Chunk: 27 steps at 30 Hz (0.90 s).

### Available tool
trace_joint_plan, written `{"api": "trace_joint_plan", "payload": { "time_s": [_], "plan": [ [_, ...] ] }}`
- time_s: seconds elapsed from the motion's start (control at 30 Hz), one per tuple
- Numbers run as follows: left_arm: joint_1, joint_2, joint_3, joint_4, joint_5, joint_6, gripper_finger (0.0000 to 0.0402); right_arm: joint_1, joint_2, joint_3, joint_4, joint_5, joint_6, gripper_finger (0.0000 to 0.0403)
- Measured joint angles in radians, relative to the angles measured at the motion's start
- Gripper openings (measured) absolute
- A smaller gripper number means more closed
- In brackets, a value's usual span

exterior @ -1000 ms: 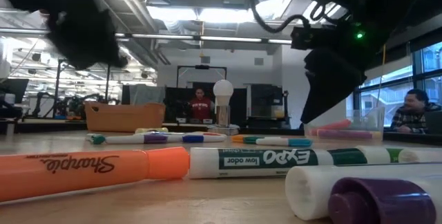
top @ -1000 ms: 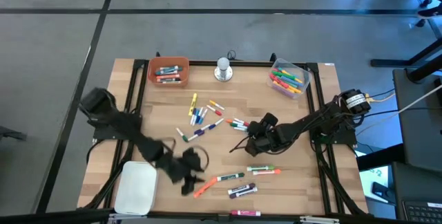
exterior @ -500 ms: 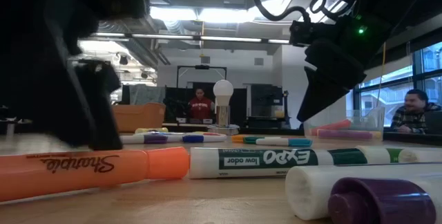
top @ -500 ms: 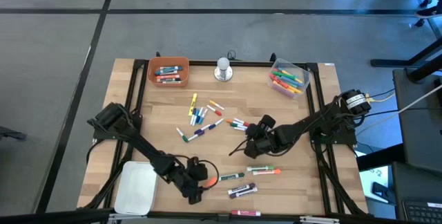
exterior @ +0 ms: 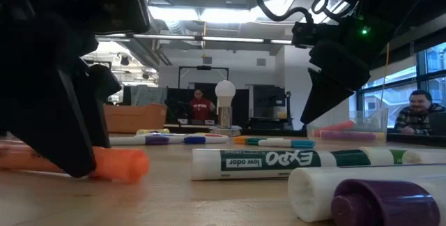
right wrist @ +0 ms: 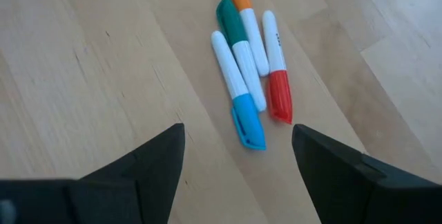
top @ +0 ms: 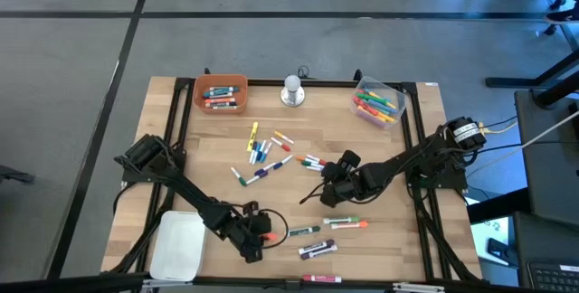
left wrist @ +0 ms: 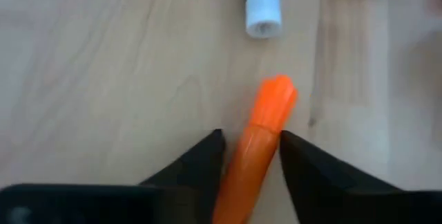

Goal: Pick & Place Markers
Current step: Put the large orange highlighter pen into the transparent bin

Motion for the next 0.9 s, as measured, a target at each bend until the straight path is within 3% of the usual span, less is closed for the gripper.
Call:
{"api": "trace_joint_plan", "payload": {
  "time_s": [0.17,0.27,0.37,0.57,0.7,0.9],
  "plan": [
    [0.009,0.0,0.0,-0.025,-0.019,0.071,0.0058,0.0,0.0,0.0,-0.006,0.005,-0.019,0.0267],
    [0.039,-0.012,-0.001,-0.031,-0.014,0.145,0.0058,0.0,-0.001,0.0,-0.037,0.044,-0.026,0.0267],
    [0.099,-0.05,-0.012,-0.081,-0.08,0.269,0.0058,0.0,-0.03,0.0,-0.116,0.061,-0.002,0.0267],
    [0.28,-0.143,-0.014,-0.106,-0.136,0.491,0.0058,0.011,-0.183,0.0,-0.298,0.106,0.083,0.0267],
    [0.391,-0.15,-0.016,-0.03,-0.069,0.639,0.0058,0.013,-0.234,0.001,-0.279,0.07,0.052,0.0267],
    [0.514,-0.098,-0.013,0.199,0.075,0.758,0.0059,-0.007,-0.203,-0.003,-0.25,0.028,-0.008,0.0267]
  ]
}}
